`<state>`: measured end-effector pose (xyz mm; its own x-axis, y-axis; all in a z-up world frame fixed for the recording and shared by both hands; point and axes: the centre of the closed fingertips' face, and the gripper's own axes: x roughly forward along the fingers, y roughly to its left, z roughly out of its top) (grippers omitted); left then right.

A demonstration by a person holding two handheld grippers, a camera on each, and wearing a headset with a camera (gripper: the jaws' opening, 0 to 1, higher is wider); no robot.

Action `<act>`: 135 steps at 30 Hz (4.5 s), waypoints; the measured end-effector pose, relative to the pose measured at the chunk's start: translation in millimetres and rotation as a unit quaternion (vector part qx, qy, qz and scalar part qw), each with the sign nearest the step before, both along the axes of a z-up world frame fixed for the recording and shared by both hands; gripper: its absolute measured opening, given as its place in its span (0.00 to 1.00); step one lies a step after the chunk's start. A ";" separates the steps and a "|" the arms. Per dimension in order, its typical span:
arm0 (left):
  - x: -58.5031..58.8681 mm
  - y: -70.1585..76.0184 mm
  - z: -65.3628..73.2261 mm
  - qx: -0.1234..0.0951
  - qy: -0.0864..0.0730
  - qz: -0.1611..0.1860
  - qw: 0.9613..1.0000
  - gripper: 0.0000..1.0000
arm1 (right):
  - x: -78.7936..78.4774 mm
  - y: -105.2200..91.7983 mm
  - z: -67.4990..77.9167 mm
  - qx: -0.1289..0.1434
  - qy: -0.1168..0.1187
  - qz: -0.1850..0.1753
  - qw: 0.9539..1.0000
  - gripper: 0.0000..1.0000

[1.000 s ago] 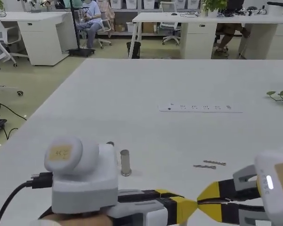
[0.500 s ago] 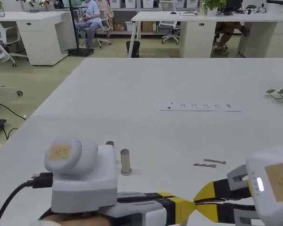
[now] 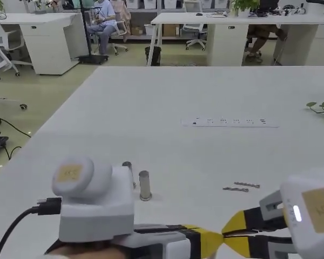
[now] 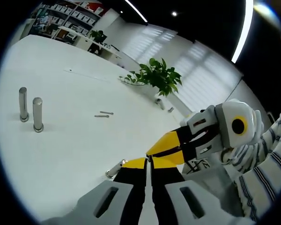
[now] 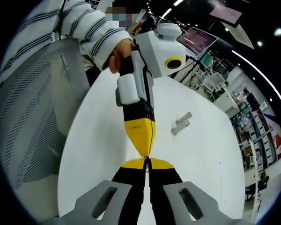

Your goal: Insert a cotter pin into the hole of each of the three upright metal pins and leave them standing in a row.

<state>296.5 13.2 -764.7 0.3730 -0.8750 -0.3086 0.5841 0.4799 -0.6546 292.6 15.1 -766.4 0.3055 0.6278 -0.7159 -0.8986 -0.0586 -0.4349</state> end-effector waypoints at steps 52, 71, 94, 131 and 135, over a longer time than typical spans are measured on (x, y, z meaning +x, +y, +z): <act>-34.1 -0.9 14.0 0.035 -0.129 -0.137 0.982 0.00 | -34.5 -12.0 -7.2 0.156 0.325 -0.072 0.930 0.23; -48.0 1.0 11.0 0.054 -0.160 -0.200 0.965 0.00 | -54.8 6.6 -7.1 0.171 0.362 -0.038 0.916 0.08; -59.6 6.0 -7.4 0.104 -0.174 -0.231 0.952 0.00 | -61.8 1.1 -5.6 0.140 0.353 -0.006 0.925 0.04; 7.4 -6.5 -29.2 0.185 -0.252 -0.089 0.946 0.31 | -1.6 -34.4 -24.3 0.132 0.296 -0.087 0.942 0.03; 7.5 -8.1 -37.4 0.183 -0.236 -0.096 0.950 0.30 | 3.9 -35.1 -30.8 0.124 0.296 -0.088 0.943 0.03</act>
<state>304.0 5.1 -802.1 0.3907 -0.8071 -0.4427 0.8704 0.4804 -0.1078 296.5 -20.0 -797.2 0.0131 0.7751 -0.6317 -0.9745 0.1513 0.1655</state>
